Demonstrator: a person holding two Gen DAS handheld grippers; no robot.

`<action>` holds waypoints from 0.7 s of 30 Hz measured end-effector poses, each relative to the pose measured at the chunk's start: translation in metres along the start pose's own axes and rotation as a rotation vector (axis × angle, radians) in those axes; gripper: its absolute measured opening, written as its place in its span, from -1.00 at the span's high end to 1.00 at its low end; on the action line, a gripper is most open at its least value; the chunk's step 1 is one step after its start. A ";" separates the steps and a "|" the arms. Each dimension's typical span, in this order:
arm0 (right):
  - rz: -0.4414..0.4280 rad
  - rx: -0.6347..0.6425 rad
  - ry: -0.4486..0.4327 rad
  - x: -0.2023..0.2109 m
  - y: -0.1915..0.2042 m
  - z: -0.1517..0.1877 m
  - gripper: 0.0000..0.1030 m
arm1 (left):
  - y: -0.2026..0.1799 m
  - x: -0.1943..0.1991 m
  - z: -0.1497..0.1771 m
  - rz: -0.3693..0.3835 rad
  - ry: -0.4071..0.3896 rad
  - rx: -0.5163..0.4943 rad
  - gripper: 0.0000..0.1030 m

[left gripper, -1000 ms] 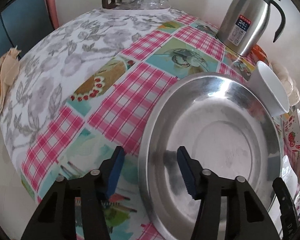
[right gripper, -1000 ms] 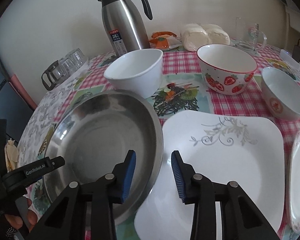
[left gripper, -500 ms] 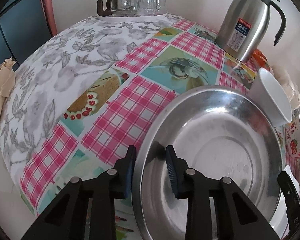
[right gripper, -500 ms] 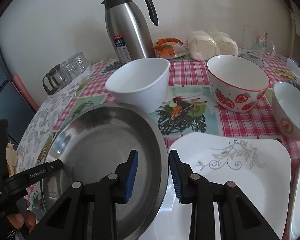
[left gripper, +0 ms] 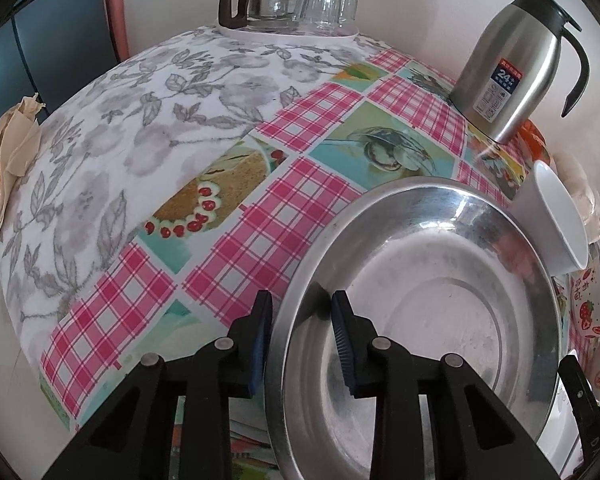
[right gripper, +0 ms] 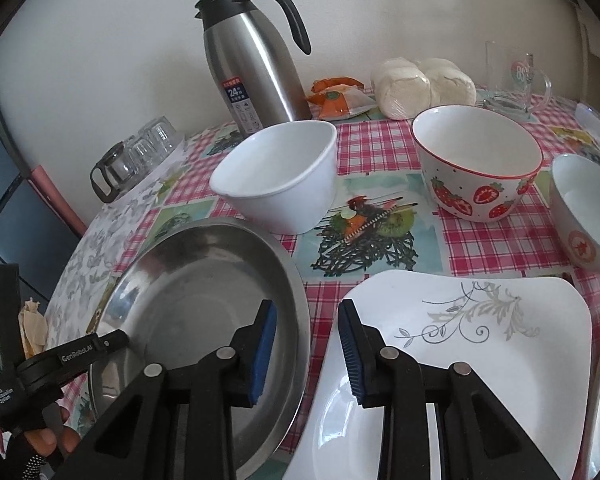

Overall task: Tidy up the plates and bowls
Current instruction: 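Grasp the steel basin rim with the left tool and lift it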

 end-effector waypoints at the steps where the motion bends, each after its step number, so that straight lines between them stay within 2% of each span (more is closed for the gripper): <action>1: -0.001 0.000 0.001 0.000 0.000 0.000 0.34 | 0.000 0.000 0.000 -0.002 -0.002 -0.002 0.38; 7: -0.043 -0.006 0.008 -0.001 0.005 0.000 0.34 | 0.001 -0.001 0.000 0.006 -0.002 0.004 0.38; 14: -0.095 -0.035 0.055 -0.011 0.004 0.008 0.35 | 0.005 -0.001 -0.001 0.013 -0.002 0.022 0.39; 18: -0.077 -0.022 0.060 -0.013 0.005 0.010 0.40 | 0.004 -0.001 -0.001 0.007 -0.007 0.015 0.38; 21: -0.056 -0.010 0.062 -0.013 0.005 0.011 0.54 | 0.005 -0.001 -0.001 0.006 -0.008 0.016 0.39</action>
Point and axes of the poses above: each gripper's, at about its wrist camera, not at the fingertips, and x roughly against the way its jaws point, y to its left, z to its underside, the point moved 3 cm from there along -x, roughly the way its jaws point, and after that the axes turned 15 degrees about -z, right-handed, at the moved point
